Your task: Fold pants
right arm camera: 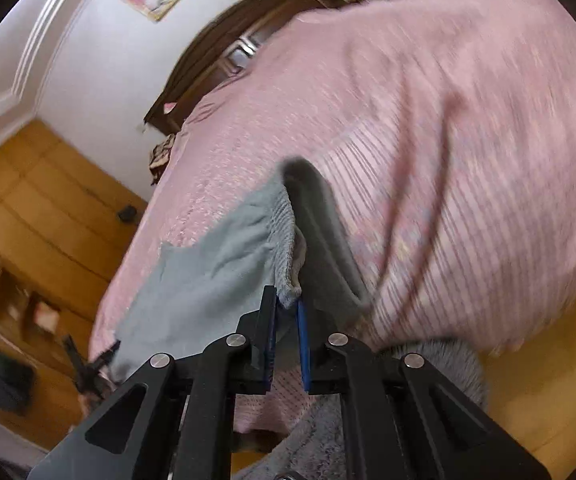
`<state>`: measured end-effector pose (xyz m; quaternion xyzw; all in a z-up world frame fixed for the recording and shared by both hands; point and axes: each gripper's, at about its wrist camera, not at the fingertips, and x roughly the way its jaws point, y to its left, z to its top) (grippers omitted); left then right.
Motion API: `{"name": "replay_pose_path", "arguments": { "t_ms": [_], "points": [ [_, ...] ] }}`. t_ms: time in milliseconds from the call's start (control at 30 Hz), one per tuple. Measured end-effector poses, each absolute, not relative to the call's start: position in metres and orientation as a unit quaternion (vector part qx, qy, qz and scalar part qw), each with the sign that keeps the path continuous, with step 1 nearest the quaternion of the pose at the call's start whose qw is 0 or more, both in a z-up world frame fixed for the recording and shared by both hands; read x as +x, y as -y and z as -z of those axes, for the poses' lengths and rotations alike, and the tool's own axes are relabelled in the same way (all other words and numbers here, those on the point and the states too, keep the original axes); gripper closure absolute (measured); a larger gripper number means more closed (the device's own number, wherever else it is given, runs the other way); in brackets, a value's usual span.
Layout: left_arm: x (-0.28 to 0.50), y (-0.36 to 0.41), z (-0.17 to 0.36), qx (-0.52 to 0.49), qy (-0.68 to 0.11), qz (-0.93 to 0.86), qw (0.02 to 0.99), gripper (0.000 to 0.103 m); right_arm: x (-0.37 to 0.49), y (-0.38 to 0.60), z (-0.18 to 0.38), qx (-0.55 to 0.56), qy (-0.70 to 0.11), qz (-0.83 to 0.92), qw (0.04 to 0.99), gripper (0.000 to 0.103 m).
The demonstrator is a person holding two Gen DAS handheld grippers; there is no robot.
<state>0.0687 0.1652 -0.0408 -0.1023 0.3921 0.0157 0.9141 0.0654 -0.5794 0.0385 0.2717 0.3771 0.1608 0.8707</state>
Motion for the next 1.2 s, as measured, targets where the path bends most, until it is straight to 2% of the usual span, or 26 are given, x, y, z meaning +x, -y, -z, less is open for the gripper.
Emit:
{"name": "replay_pose_path", "arguments": {
  "t_ms": [100, 233, 333, 400, 467, 533, 600, 700, 933, 1200],
  "points": [
    [0.069, -0.162, 0.041, -0.103, -0.393, -0.016, 0.914, 0.025, 0.072, 0.582, -0.046, 0.234, -0.385, -0.142, 0.881, 0.092],
    [0.072, -0.163, 0.042, -0.104, -0.396, -0.015, 0.912, 0.024, 0.086, 0.582, -0.01, 0.228, -0.434, -0.13, 0.862, 0.092],
    [0.073, -0.164, 0.042, -0.107, -0.396, -0.014, 0.912, 0.024, 0.084, 0.576, -0.004, 0.205, -0.431, -0.13, 0.869, 0.085],
    [0.073, -0.166, 0.042, -0.106, -0.396, -0.015, 0.912, 0.024, 0.084, 0.576, -0.004, 0.212, -0.423, -0.138, 0.87, 0.078],
    [0.073, -0.165, 0.042, -0.103, -0.395, -0.016, 0.913, 0.024, 0.077, 0.585, -0.001, 0.231, -0.412, -0.14, 0.87, 0.058],
    [0.073, -0.164, 0.042, -0.102, -0.395, -0.016, 0.913, 0.024, 0.059, 0.603, -0.002, 0.262, -0.394, -0.15, 0.868, 0.052],
    [0.073, -0.163, 0.042, -0.103, -0.395, -0.016, 0.913, 0.024, 0.049, 0.621, 0.001, 0.322, -0.365, -0.18, 0.855, 0.05],
    [0.074, -0.162, 0.043, -0.102, -0.394, -0.016, 0.913, 0.023, 0.045, 0.639, 0.021, 0.429, -0.325, -0.241, 0.808, 0.037],
    [0.079, -0.156, 0.042, -0.096, -0.395, -0.022, 0.913, 0.022, 0.06, 0.631, 0.065, 0.457, -0.354, -0.266, 0.771, 0.036],
    [0.08, -0.153, 0.042, -0.096, -0.395, -0.023, 0.913, 0.022, 0.07, 0.637, 0.066, 0.467, -0.342, -0.268, 0.77, 0.037]
  ]
}}
